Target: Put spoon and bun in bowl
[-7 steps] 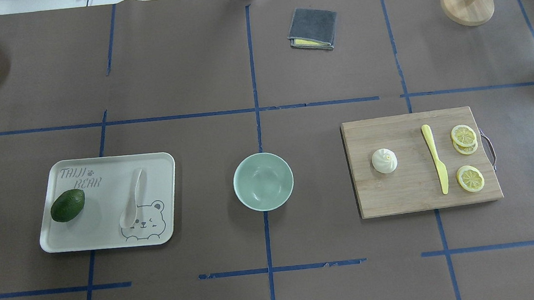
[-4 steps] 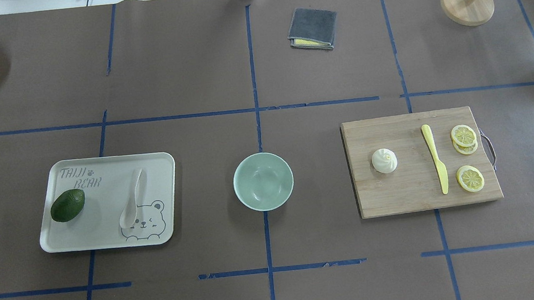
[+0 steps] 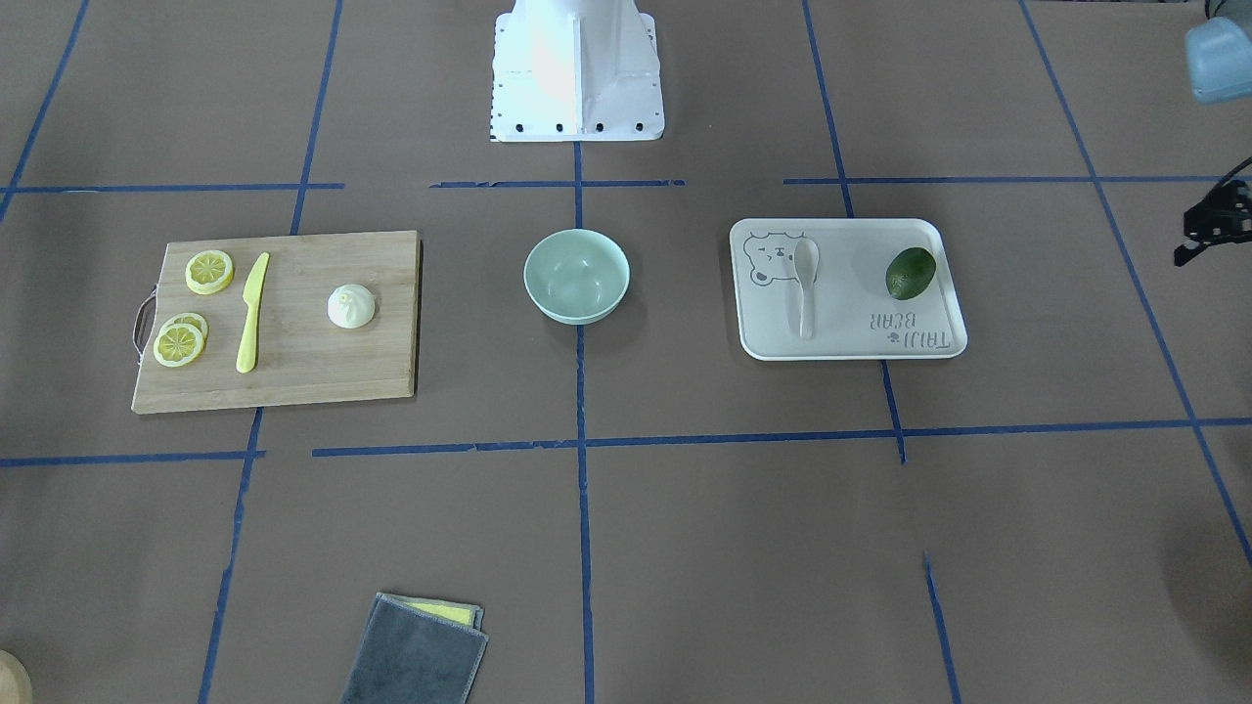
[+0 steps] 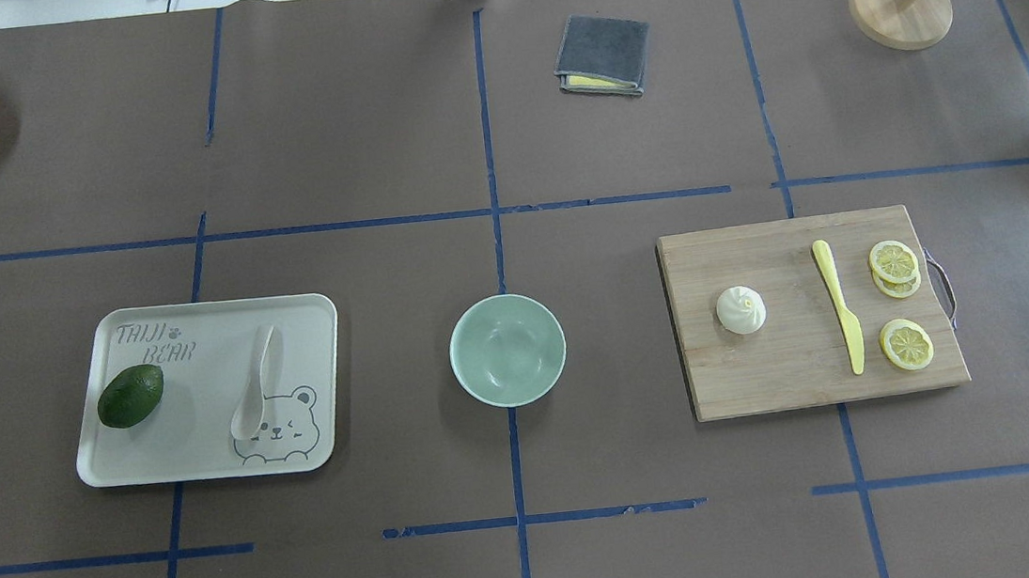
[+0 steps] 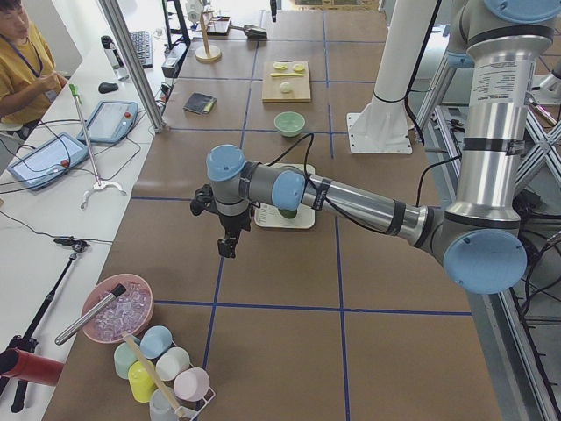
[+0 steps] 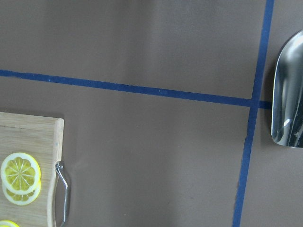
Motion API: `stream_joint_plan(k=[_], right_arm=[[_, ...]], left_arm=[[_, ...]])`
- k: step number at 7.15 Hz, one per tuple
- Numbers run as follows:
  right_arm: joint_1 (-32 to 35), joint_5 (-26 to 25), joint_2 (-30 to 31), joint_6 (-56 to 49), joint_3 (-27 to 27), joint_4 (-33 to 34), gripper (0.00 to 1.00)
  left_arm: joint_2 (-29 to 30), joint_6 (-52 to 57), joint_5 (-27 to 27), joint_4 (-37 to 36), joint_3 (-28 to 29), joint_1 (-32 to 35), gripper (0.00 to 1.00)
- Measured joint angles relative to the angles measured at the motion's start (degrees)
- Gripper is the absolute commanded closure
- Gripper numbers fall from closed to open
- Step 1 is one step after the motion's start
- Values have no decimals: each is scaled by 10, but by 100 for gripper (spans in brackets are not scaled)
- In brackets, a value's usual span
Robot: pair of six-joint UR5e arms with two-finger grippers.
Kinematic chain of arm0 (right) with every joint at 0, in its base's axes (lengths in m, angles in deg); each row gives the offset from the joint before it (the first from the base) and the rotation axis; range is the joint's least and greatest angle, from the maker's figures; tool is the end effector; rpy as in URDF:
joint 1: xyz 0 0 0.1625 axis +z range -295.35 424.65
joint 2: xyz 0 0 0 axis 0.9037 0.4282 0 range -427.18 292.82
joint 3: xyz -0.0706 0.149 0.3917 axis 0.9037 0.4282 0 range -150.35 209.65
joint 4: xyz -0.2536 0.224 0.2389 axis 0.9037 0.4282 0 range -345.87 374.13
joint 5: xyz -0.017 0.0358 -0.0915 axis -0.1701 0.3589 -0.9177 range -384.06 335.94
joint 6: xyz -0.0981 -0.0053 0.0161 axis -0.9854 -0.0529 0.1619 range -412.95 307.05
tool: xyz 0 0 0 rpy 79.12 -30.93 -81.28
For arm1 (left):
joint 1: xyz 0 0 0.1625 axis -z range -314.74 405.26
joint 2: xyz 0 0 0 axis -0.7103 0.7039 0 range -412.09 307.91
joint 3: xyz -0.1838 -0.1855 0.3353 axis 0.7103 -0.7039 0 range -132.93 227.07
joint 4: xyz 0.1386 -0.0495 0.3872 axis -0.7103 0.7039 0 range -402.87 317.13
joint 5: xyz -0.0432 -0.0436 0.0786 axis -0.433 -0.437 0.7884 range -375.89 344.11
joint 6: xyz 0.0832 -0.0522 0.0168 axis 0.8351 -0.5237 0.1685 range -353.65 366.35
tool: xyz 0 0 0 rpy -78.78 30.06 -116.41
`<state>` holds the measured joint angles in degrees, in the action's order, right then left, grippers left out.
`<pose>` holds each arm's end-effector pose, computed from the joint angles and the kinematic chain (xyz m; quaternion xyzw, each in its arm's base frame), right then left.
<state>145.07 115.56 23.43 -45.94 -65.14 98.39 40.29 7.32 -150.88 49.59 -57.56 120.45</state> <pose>-0.0258 -0.4987 0.6053 0.0174 -0.4249 -0.0565 0.9033 0.0696 -0.5094 0.5056 0.1097 0.3931 0.1891 0.8931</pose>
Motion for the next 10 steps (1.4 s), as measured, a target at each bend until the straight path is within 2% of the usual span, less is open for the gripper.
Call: stream_joint_plan(k=[2, 3, 6, 8, 9, 10], right_arm=[[0, 1, 0, 0, -1, 0, 0], [0, 1, 0, -1, -1, -3, 0], [-8, 0, 0, -4, 6, -29, 0], [-17, -1, 0, -7, 7, -38, 0], [-21, -1, 0, -7, 7, -39, 0], [-24, -1, 0, -8, 7, -39, 0]], left_arm=[[10, -142, -18, 123, -11, -102, 0], [33, -235, -6, 163, -10, -157, 0], [116, -450, 97, 178, 22, -292, 0], [137, -519, 118, 176, 53, -341, 2], [140, -530, 129, 175, 64, -355, 13], [141, -535, 141, 174, 72, -363, 32]])
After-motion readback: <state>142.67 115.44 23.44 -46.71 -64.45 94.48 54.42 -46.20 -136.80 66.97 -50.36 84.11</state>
